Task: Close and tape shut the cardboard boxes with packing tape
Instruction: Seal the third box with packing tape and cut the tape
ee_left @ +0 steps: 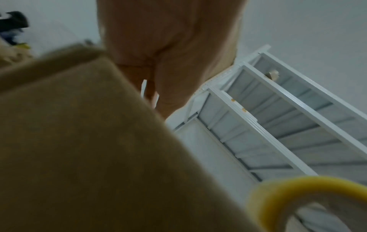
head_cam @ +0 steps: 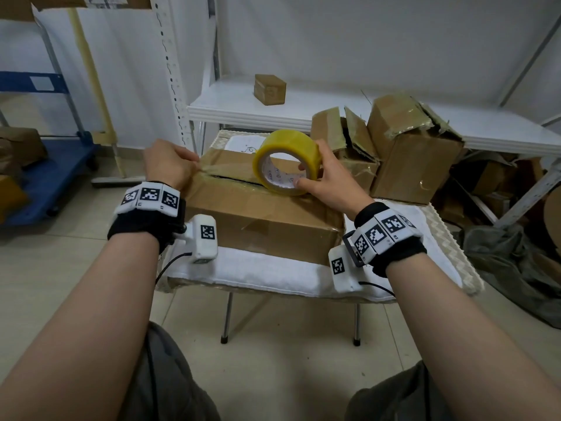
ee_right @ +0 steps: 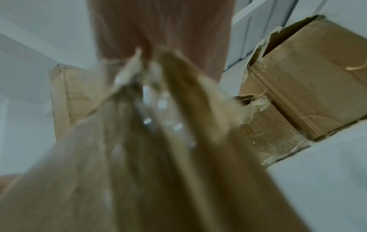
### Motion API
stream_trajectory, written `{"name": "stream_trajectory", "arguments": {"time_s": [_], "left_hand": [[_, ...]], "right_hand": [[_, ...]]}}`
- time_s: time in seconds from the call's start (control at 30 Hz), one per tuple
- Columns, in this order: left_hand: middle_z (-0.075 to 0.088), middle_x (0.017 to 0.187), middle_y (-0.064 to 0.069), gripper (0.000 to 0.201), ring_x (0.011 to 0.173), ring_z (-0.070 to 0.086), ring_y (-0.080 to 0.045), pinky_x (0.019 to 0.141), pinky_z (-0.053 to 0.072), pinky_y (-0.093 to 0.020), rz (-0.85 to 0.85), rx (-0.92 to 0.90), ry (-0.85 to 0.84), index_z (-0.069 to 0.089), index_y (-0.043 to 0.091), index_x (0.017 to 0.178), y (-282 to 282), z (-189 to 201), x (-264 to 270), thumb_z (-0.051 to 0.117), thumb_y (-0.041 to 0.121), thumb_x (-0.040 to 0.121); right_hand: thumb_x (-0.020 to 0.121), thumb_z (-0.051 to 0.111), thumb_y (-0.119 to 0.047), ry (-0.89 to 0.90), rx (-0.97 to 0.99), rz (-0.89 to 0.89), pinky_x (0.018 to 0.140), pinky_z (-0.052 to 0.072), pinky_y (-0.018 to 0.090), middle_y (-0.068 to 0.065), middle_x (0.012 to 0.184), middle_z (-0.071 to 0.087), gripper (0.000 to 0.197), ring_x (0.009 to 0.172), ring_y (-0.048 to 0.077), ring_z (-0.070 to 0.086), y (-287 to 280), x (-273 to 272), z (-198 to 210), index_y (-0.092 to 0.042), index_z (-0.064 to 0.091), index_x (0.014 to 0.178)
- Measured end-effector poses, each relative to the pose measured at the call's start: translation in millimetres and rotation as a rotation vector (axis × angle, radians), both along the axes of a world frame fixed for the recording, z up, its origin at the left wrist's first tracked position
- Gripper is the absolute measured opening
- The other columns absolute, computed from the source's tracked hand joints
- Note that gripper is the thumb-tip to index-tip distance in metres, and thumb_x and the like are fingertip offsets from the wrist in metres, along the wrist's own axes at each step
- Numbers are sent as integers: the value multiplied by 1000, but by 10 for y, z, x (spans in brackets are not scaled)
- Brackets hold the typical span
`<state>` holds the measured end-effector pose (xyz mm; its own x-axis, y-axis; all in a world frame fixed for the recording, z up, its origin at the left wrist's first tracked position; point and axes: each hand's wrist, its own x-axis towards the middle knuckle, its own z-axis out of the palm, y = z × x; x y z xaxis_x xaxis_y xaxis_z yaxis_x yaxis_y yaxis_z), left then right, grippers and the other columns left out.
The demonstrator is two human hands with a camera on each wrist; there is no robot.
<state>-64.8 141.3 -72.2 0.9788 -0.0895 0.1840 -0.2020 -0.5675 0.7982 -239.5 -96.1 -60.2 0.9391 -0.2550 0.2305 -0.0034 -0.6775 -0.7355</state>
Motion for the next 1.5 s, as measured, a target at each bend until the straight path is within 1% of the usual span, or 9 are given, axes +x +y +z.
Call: {"name": "stream_trajectory", "arguments": {"time_s": [0.23,0.33,0.47,0.57,0.73,0.9,1.17,1.37,1.5], "left_hand": [[73,111,-16,19,105,66,-31,102,48,-35,16,197,-164,79,12,97,-98,20,-150,65,3,90],[69,120,-16,23,112,62,-31,104,45,-37,-51,228,-165,75,11,111,-136,47,-237,57,8,97],[56,135,-25,48,125,51,-39,107,36,-43,-239,450,-63,56,8,138,-199,102,-395,28,35,109],[28,161,-13,54,147,27,-29,118,19,-39,-388,498,-27,27,11,155,-207,68,-426,13,36,109],[7,166,-9,59,153,4,-21,124,4,-36,-446,526,-14,11,9,158,-216,-74,-327,8,40,108],[2,166,-10,61,154,0,-20,125,3,-37,-451,561,-3,7,7,158,-211,-127,-272,7,41,108],[3,166,-13,59,153,-2,-23,125,6,-44,-514,663,-22,21,-3,151,-195,-163,-149,13,37,108],[-16,165,-9,69,152,-15,-21,121,-5,-45,-520,831,3,-3,4,157,-203,-142,-178,20,44,106],[-12,166,-6,71,151,-18,-16,119,-15,-47,-506,931,-40,2,10,158,-215,-118,-235,21,50,103]], "right_hand": [[87,77,-29,42,25,-30,99,50,50,9,119,66,58,109,25,64,-30,9,-20,-14,42,130],[86,79,-28,40,21,-39,100,50,45,8,122,63,60,111,23,61,-28,-5,-16,-12,44,132],[87,78,-28,35,31,-45,100,49,42,9,125,60,61,114,24,59,-16,-16,-28,-10,44,135],[89,76,-25,7,54,-68,101,49,46,10,122,62,52,112,26,60,1,2,-33,-11,49,130],[91,70,-26,-52,86,-100,95,52,54,13,111,65,36,104,31,63,1,20,-26,-14,54,120],[95,63,-20,-129,80,-166,95,51,56,17,111,61,35,103,35,60,-56,-6,29,-15,52,128],[91,56,-7,-165,-123,-176,94,43,43,12,129,46,51,114,27,48,26,63,32,-19,43,139],[93,61,-7,-105,-52,-77,98,45,41,5,121,52,53,115,23,53,-11,43,28,-17,38,139],[96,58,-8,-59,-52,-88,95,47,40,10,114,56,42,107,23,56,-38,32,-1,-12,40,133]]}}
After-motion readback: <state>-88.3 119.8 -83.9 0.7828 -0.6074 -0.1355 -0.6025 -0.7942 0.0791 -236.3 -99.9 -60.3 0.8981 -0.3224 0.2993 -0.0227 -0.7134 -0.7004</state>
